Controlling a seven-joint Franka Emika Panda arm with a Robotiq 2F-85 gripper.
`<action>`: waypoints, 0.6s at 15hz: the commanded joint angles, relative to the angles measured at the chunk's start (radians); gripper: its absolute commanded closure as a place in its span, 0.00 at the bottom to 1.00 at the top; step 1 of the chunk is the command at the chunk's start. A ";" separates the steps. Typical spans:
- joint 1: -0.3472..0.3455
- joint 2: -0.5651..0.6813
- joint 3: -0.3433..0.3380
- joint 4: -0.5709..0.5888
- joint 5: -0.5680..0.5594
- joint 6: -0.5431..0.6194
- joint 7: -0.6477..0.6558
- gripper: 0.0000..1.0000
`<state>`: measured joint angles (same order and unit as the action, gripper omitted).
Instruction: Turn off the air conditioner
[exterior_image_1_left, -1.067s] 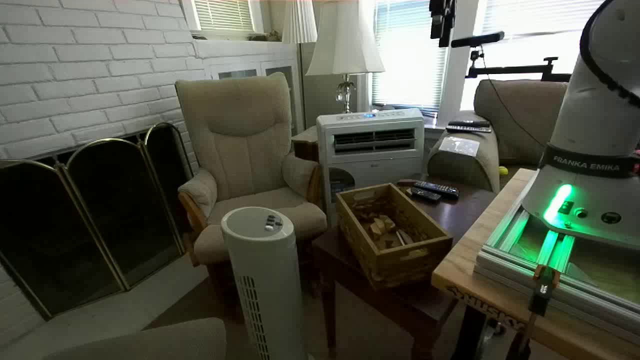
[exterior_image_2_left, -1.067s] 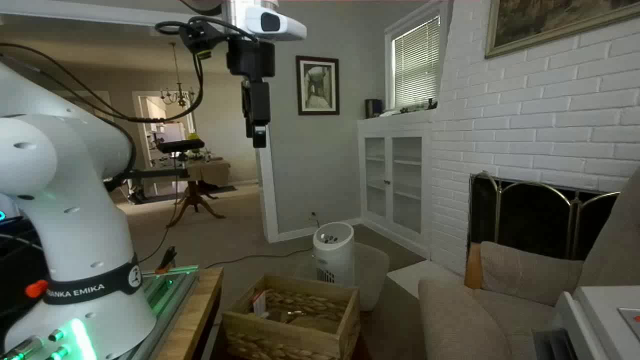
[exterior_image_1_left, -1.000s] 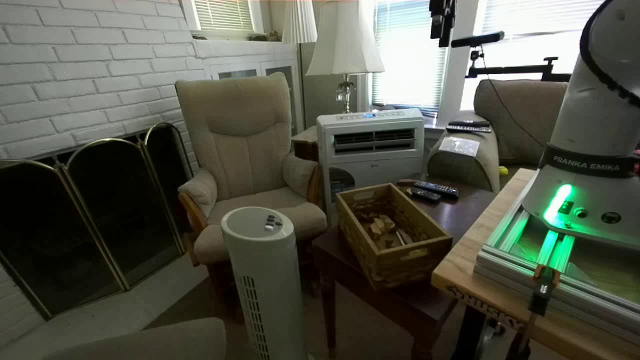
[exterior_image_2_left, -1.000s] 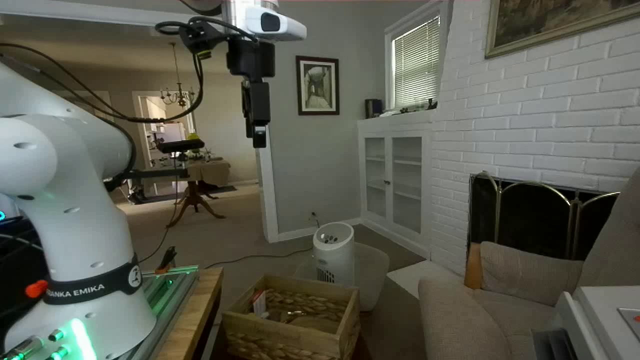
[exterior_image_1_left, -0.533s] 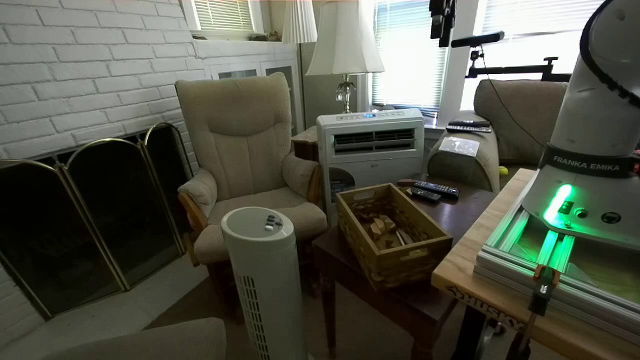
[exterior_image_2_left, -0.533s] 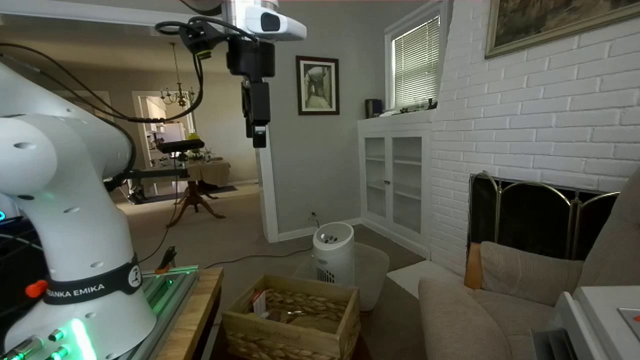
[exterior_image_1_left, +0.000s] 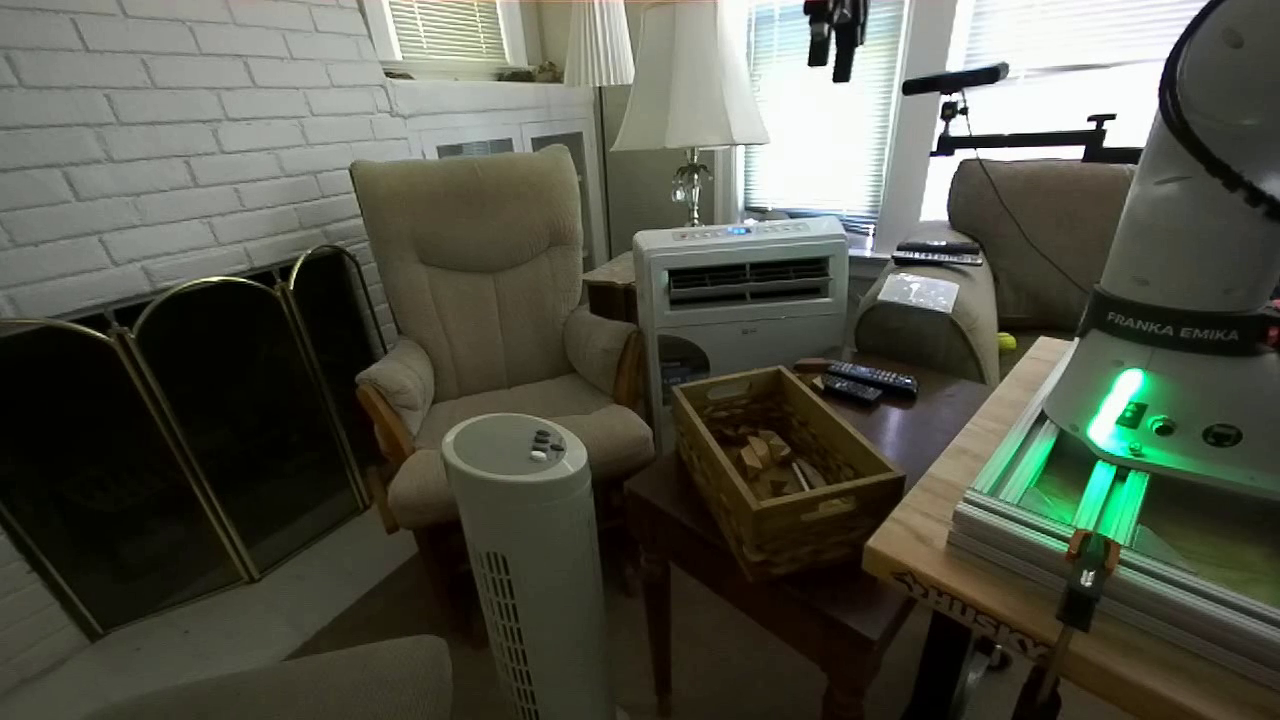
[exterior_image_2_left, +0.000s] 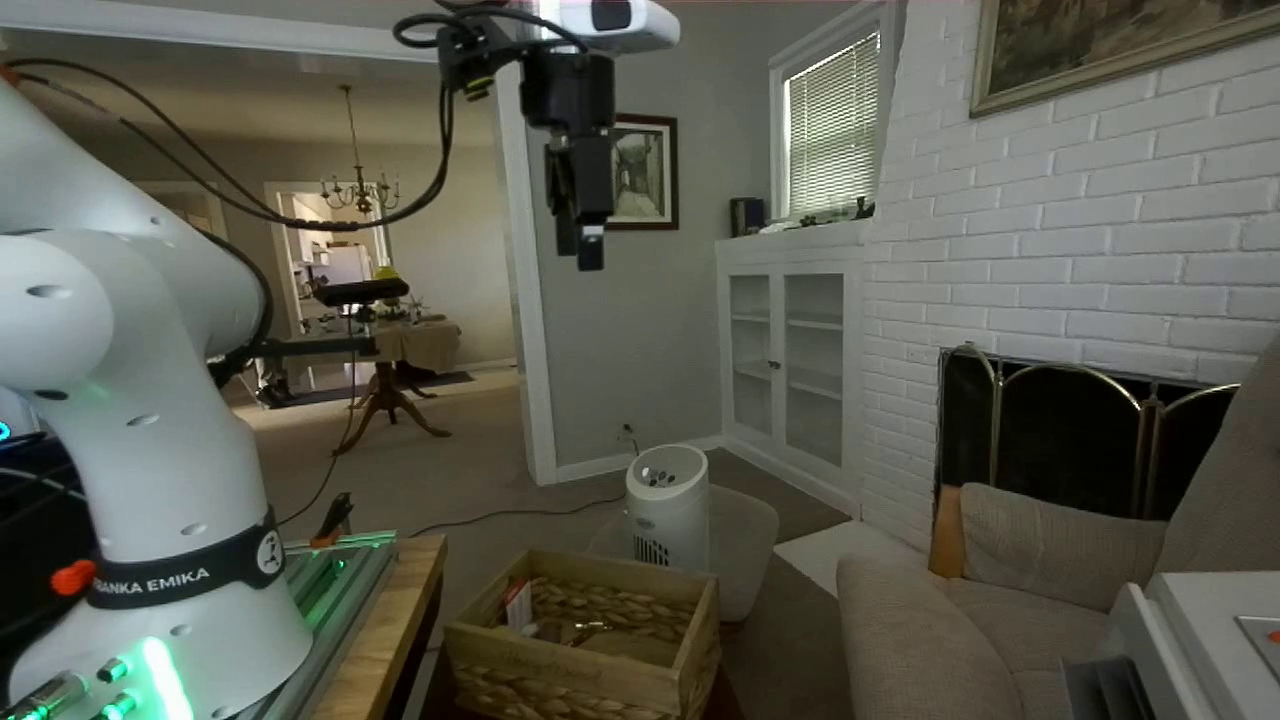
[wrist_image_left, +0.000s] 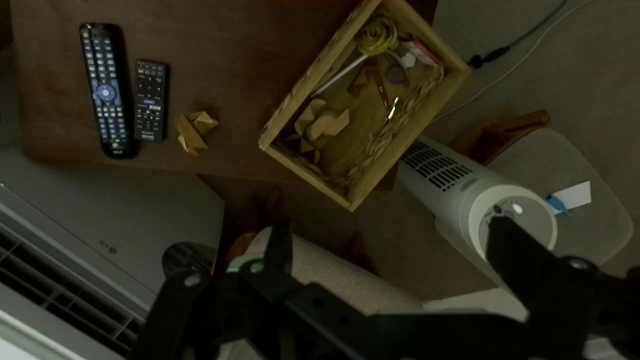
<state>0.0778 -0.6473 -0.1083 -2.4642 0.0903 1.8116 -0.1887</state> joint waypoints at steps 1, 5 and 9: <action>-0.009 0.242 -0.004 0.227 0.079 -0.003 0.036 0.00; -0.010 0.441 -0.012 0.450 0.136 -0.004 0.167 0.00; -0.067 0.608 0.022 0.646 0.177 0.026 0.343 0.00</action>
<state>0.0479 -0.1810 -0.1051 -1.9895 0.2215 1.8437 0.0382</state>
